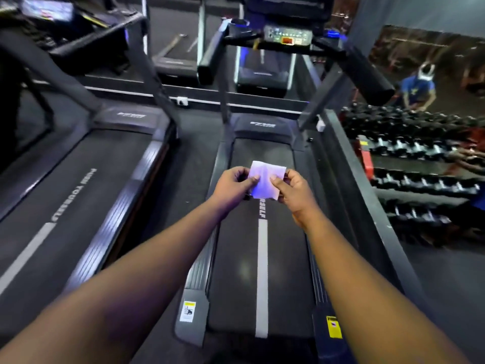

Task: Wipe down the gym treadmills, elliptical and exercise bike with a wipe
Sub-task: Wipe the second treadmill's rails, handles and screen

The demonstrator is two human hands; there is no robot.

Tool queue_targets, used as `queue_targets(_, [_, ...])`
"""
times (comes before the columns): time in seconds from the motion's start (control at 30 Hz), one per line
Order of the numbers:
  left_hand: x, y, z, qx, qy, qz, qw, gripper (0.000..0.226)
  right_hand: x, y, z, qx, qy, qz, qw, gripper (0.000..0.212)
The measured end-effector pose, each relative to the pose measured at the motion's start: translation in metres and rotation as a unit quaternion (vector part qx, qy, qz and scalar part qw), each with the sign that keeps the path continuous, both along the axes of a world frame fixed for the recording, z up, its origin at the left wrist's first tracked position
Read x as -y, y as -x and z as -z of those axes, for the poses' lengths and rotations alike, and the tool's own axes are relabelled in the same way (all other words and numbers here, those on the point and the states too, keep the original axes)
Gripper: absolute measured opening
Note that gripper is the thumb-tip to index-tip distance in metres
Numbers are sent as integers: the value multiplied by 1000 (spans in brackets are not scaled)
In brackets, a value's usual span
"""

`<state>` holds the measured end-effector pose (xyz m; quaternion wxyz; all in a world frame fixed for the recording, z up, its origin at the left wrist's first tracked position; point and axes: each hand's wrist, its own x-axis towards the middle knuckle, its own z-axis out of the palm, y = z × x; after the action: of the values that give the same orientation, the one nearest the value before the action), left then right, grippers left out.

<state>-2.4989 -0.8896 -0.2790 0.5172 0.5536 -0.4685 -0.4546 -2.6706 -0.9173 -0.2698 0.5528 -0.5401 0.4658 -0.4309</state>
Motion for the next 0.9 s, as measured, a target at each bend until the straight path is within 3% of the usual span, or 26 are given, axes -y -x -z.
queue_targets(0.1, [23, -15, -10, 8, -3, -18, 1000, 8, 32, -21, -2, 9, -10, -27, 1000, 23])
queue_targets(0.43, [170, -24, 7, 20, -14, -72, 997, 9, 194, -41, 21, 19, 4, -13, 1000, 17])
queue_targets(0.57, [254, -32, -17, 17, -52, -125, 991, 8, 288, -47, 10, 18, -22, -24, 999, 17])
queue_targets(0.7, [316, -48, -56, 80, -110, -159, 978, 9, 354, -63, -30, -3, -46, -50, 998, 17])
queue_targets(0.9, [348, -92, -106, 191, -150, -185, 952, 4, 397, -114, -80, -3, -84, -45, 995, 16])
